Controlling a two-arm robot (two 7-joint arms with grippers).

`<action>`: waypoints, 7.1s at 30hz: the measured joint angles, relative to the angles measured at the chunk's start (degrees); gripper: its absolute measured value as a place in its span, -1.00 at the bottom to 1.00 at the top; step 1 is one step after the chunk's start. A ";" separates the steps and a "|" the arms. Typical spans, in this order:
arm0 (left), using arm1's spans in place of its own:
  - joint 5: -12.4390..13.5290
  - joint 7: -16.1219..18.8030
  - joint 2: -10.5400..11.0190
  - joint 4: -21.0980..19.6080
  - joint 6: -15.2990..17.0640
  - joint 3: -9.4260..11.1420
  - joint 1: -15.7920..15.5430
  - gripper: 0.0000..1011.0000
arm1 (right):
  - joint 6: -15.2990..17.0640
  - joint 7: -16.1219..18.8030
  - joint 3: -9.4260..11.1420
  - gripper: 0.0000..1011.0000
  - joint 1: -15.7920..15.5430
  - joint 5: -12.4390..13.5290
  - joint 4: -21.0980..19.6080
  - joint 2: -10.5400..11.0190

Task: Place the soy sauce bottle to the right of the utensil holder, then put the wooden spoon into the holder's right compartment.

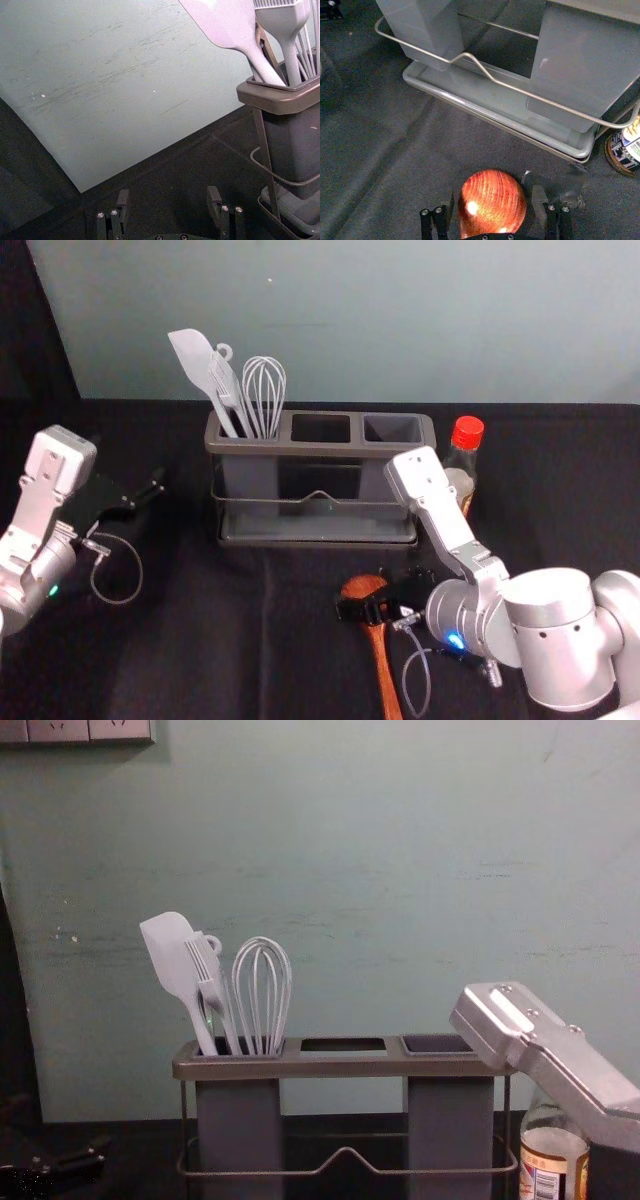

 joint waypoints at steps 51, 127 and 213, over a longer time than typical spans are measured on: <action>0.00 0.00 0.00 0.00 0.00 0.00 0.00 0.98 | -1.45 4.74 1.55 0.87 -0.54 -6.14 1.64 -1.94; 0.00 0.00 0.00 0.00 0.00 0.00 0.00 0.98 | -65.95 -5.76 9.51 0.70 -19.25 -12.13 -16.10 11.92; 0.00 0.00 0.00 0.00 0.00 0.00 0.00 0.98 | -89.78 -8.92 1.31 0.70 17.43 -12.55 25.08 2.35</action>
